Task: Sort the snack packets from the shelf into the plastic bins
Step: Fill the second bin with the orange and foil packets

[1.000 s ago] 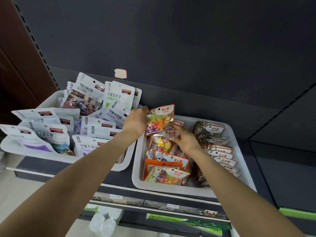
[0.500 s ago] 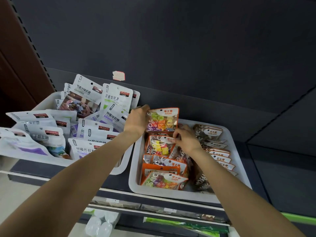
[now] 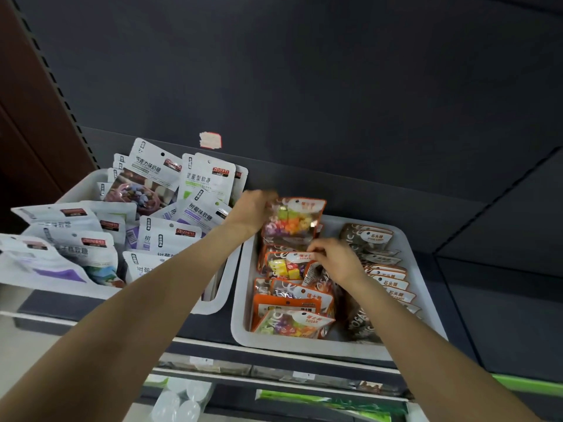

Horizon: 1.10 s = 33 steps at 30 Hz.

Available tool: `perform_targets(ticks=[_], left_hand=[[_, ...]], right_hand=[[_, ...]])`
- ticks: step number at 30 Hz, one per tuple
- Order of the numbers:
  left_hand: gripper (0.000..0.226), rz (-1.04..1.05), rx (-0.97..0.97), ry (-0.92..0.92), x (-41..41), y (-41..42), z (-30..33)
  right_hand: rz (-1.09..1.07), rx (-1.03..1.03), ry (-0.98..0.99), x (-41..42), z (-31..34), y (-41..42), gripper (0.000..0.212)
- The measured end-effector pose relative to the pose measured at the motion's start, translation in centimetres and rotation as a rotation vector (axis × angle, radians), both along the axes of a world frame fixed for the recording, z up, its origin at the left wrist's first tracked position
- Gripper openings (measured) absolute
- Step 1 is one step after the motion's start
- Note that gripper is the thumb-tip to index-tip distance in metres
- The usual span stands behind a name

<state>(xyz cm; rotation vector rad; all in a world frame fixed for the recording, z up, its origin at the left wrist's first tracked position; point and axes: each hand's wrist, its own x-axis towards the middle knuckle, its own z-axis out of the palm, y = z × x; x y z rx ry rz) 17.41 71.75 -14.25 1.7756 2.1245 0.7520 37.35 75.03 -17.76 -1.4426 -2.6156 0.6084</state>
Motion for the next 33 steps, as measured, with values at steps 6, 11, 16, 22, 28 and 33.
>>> perform_targets(ticks=[6, 11, 16, 22, 28, 33], left_hand=[[0.037, -0.086, -0.271, -0.003, 0.7, -1.0, -2.2], [0.057, -0.194, -0.27, 0.357, 0.4, -2.9, -3.8], [0.061, -0.232, -0.303, 0.473, 1.0, -3.0, -4.0], [0.063, -0.225, -0.114, 0.368, 1.5, -4.8, -4.3], [0.091, -0.246, -0.236, 0.385, 1.5, -5.7, -5.8], [0.088, -0.243, -0.23, 0.339, 1.8, -5.8, -5.8]], right_hand=[[-0.056, 0.049, 0.021, -0.2, 0.2, -0.8, 0.029], [-0.05, -0.074, -0.006, 0.5, -0.9, -1.0, 0.055], [-0.023, -0.115, -0.018, 1.3, -1.0, -1.5, 0.068], [0.088, 0.03, -0.015, 1.7, -0.9, -2.1, 0.042], [0.043, -0.03, -0.112, 1.1, -1.9, -1.2, 0.047], [0.018, 0.046, -0.164, 0.1, -1.4, -1.2, 0.012]])
